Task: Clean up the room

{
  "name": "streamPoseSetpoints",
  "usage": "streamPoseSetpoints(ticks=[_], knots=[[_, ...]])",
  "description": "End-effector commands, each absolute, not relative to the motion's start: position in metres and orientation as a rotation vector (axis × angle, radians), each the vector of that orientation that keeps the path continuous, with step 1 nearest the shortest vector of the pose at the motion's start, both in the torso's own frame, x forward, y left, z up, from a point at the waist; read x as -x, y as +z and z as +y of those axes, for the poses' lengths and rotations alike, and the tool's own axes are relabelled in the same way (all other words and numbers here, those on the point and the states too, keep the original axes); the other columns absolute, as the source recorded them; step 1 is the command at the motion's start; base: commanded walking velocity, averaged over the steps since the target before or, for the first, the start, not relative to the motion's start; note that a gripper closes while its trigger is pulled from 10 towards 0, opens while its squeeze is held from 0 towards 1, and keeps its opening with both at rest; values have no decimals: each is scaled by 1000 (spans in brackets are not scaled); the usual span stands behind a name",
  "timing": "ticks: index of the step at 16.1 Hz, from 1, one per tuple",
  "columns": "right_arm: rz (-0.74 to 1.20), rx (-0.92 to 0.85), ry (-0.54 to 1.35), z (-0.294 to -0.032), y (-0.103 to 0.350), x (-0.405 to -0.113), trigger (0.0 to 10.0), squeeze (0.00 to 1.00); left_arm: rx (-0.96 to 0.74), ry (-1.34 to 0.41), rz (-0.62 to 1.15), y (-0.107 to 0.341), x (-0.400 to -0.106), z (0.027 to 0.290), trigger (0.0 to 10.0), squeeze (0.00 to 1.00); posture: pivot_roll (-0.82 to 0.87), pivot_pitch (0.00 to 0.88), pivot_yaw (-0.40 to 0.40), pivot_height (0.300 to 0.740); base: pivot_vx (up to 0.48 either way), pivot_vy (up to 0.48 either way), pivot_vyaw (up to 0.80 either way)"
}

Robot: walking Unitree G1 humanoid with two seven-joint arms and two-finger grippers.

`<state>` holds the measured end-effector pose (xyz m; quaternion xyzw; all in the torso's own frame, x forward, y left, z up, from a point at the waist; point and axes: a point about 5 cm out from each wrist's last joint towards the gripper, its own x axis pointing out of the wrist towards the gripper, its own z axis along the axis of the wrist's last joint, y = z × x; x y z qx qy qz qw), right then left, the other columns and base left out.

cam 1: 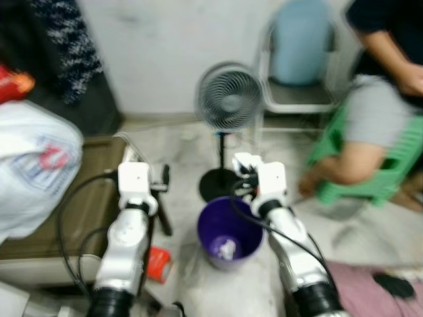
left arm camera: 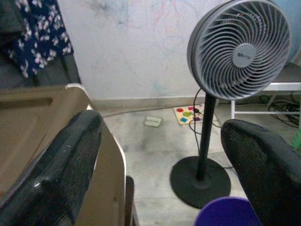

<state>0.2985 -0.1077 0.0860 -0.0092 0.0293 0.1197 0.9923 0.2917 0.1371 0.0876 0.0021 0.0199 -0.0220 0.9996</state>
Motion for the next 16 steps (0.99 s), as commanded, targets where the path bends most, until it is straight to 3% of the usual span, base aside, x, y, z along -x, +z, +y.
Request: streamPoseSetpoints(ticks=[1, 8, 11, 16], knots=[[48, 1, 249, -103, 90, -300, 10000, 0, -13, -33, 32, 90, -293, 142, 10000, 0, 20, 35, 22, 740, 0, 0, 0], [41, 8, 261, -102, 91, -300, 10000, 0, 12, -76, 22, 92, -293, 140, 10000, 0, 19, 39, 25, 740, 0, 0, 0], [33, 19, 266, -101, 91, -299, 10000, 0, 15, -81, 22, 92, -292, 139, 10000, 0, 20, 39, 24, 740, 0, 0, 800], [46, 2, 243, -104, 89, -300, 10000, 0, 33, -110, 15, 92, -291, 137, 10000, 0, 22, 35, 23, 740, 0, 0, 0]])
